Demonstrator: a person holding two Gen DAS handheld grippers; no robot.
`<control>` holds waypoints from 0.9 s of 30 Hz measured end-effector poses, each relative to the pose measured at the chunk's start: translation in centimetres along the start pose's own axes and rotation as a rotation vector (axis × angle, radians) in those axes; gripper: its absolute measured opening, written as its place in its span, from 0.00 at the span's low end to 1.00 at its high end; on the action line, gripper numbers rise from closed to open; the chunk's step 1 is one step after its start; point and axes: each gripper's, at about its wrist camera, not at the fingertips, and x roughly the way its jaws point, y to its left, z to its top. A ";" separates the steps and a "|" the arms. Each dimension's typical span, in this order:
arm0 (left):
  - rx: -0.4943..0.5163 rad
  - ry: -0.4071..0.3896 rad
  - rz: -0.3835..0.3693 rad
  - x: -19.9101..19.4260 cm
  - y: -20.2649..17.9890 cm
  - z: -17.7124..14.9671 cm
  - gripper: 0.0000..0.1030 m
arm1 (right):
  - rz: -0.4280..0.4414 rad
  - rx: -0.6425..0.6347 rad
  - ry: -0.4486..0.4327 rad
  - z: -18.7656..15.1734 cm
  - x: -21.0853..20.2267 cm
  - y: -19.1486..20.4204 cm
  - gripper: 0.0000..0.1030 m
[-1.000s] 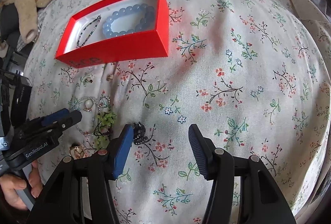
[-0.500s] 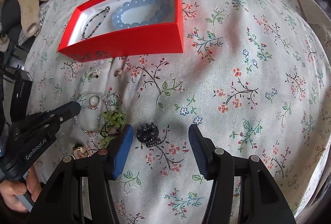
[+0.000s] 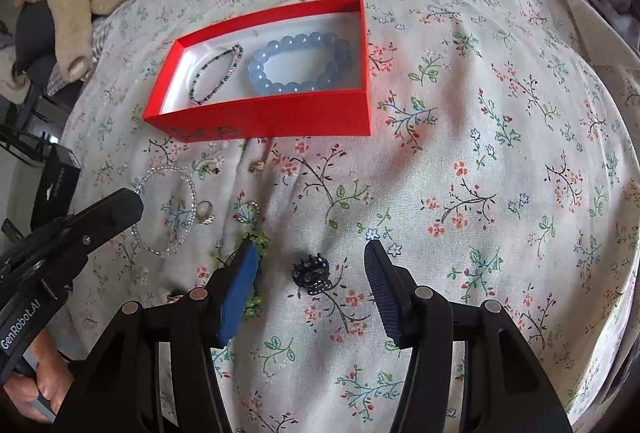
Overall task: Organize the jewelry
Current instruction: 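Grasp the green bead bracelet with the right tool while the left holds the bangle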
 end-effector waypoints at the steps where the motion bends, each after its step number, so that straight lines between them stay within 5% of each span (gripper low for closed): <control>1: -0.006 -0.003 0.003 -0.2 0.2 0.0 0.00 | 0.011 0.004 -0.005 0.0 -0.1 0.1 0.56; 13: -0.080 0.018 0.061 -0.5 3.2 -0.4 0.00 | 0.096 -0.074 0.108 -1.1 2.6 4.1 0.29; 27: -0.071 0.051 0.067 0.2 3.1 -0.4 0.00 | 0.011 -0.074 0.124 -2.1 4.1 3.5 0.25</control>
